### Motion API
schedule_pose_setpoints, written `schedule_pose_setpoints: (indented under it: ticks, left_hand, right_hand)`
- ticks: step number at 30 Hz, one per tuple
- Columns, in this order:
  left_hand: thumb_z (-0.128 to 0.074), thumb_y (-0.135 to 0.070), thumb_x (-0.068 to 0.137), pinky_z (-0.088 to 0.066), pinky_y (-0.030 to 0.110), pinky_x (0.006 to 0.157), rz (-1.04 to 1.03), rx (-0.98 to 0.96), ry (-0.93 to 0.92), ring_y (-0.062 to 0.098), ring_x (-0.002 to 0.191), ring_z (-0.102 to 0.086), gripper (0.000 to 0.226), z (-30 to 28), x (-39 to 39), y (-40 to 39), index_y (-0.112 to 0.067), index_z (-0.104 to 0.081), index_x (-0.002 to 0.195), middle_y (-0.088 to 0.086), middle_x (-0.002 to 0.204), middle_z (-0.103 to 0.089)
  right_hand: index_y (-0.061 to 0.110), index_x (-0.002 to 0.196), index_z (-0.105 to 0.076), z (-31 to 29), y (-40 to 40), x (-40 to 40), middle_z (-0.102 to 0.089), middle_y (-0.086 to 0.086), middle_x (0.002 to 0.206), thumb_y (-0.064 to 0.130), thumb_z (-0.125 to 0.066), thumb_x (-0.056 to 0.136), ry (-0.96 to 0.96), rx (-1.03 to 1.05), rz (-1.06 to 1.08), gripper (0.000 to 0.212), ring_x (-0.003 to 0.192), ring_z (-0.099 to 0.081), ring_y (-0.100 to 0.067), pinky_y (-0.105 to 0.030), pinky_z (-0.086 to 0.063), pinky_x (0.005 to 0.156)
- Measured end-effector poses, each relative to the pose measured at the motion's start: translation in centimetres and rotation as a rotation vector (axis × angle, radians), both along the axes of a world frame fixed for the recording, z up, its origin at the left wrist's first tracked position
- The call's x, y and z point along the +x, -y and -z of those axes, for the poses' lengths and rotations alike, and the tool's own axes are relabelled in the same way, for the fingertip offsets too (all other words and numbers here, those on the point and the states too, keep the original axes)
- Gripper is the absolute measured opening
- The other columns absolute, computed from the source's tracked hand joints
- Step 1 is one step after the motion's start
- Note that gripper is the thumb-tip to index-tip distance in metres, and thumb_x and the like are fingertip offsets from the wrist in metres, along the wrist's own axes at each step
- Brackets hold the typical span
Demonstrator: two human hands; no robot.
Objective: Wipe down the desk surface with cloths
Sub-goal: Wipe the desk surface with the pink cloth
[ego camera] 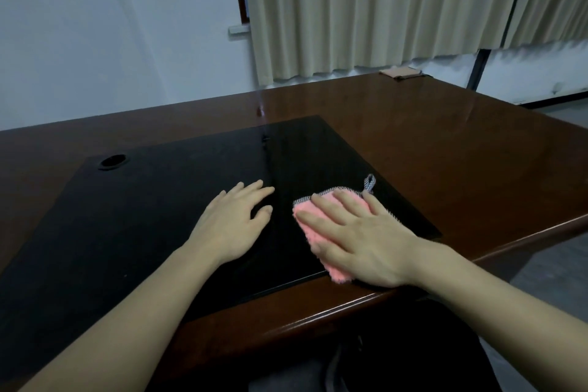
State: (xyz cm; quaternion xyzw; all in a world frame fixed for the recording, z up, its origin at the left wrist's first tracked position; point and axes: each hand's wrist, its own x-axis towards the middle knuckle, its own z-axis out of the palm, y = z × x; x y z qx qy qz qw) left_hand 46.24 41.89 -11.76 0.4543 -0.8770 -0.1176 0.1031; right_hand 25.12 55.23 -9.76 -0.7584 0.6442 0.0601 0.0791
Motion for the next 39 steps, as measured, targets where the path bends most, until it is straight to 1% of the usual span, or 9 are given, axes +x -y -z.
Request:
schedule_pose_setpoints:
  ticks: [4,7,16,22,25,27,33,37,39]
  left_hand:
    - [-0.035,-0.043,0.108,-0.007,0.037,0.125,0.0,0.005,0.005,0.014,0.155,-0.011,0.048,0.0,0.1,-0.2,-0.04,-0.031,0.156,-0.014,0.166,-0.019]
    - [-0.034,-0.043,0.108,-0.008,0.038,0.125,-0.007,0.008,0.017,0.014,0.155,-0.011,0.048,-0.1,0.1,-0.3,-0.04,-0.031,0.156,-0.014,0.166,-0.019]
    - [-0.035,-0.04,0.109,-0.009,0.037,0.126,-0.031,0.013,0.046,0.013,0.155,-0.011,0.047,-0.5,-0.2,-0.7,-0.039,-0.032,0.156,-0.015,0.166,-0.019]
    - [-0.039,-0.038,0.108,-0.015,0.041,0.126,-0.031,-0.01,0.068,0.016,0.155,-0.016,0.047,-0.7,-0.4,-0.5,-0.037,-0.035,0.155,-0.012,0.165,-0.024]
    - [-0.042,-0.035,0.105,-0.023,0.042,0.123,-0.052,-0.048,0.102,0.016,0.153,-0.022,0.048,-1.2,-0.8,-0.6,-0.037,-0.038,0.153,-0.011,0.164,-0.029]
    - [-0.044,-0.029,0.101,-0.023,0.045,0.123,-0.07,-0.089,0.128,0.016,0.152,-0.025,0.051,-1.7,-1.6,-0.9,-0.038,-0.042,0.151,-0.012,0.163,-0.031]
    - [-0.046,-0.03,0.1,-0.02,0.048,0.123,-0.034,-0.129,0.052,0.016,0.151,-0.028,0.051,-2.2,-6.3,-0.8,-0.039,-0.042,0.15,-0.012,0.162,-0.033]
    - [-0.044,-0.039,0.104,-0.021,0.049,0.123,-0.04,-0.036,-0.018,0.019,0.152,-0.025,0.049,-1.4,-8.2,-0.3,-0.036,-0.039,0.153,-0.009,0.164,-0.03]
    - [-0.04,-0.04,0.106,-0.016,0.048,0.124,-0.056,-0.007,-0.008,0.02,0.154,-0.02,0.049,-0.7,-8.4,-0.4,-0.036,-0.037,0.154,-0.009,0.165,-0.027]
  right_hand:
    - [0.059,0.151,0.017,-0.5,-2.2,-0.4,0.025,0.019,0.164,0.074,0.011,0.079,0.025,0.02,-0.076,0.074,0.152,0.026,-0.014,-0.047,0.016,0.123]
    - [0.058,0.151,0.015,-0.8,-1.5,-1.5,0.023,0.021,0.163,0.072,-0.002,0.092,0.027,0.045,-0.101,0.063,0.15,0.026,-0.011,-0.045,0.016,0.124]
    - [0.046,0.159,0.001,-0.1,8.0,-8.9,0.008,0.007,0.171,0.057,-0.017,0.106,-0.001,0.001,0.22,0.058,0.156,0.008,-0.029,-0.061,0.002,0.122]
    - [0.047,0.159,0.007,0.2,2.6,-6.3,0.01,0.009,0.17,0.065,-0.009,0.102,0.015,-0.023,0.078,0.062,0.156,0.009,-0.026,-0.06,0.002,0.122]
    - [0.051,0.156,0.015,0.2,-1.8,-4.5,0.015,0.011,0.169,0.082,0.012,0.082,0.009,-0.035,-0.017,0.08,0.156,0.014,-0.023,-0.057,0.004,0.124]
    - [0.054,0.153,0.018,0.0,-3.7,-3.7,0.02,0.014,0.167,0.078,0.019,0.074,0.028,-0.031,-0.042,0.082,0.155,0.019,-0.021,-0.054,0.009,0.124]
    - [0.06,0.151,0.017,0.1,-3.9,-4.8,0.024,0.022,0.164,0.078,0.008,0.082,0.068,-0.02,-0.079,0.071,0.153,0.024,-0.013,-0.046,0.014,0.124]
    - [0.058,0.152,0.014,0.3,0.5,-8.0,0.017,0.02,0.165,0.081,0.009,0.077,0.024,-0.047,-0.016,0.079,0.155,0.014,-0.016,-0.048,0.005,0.126]
    - [0.055,0.155,0.011,0.4,3.5,-10.0,0.011,0.016,0.168,0.078,0.003,0.086,-0.004,-0.053,0.057,0.074,0.157,0.008,-0.021,-0.053,0.0,0.125]
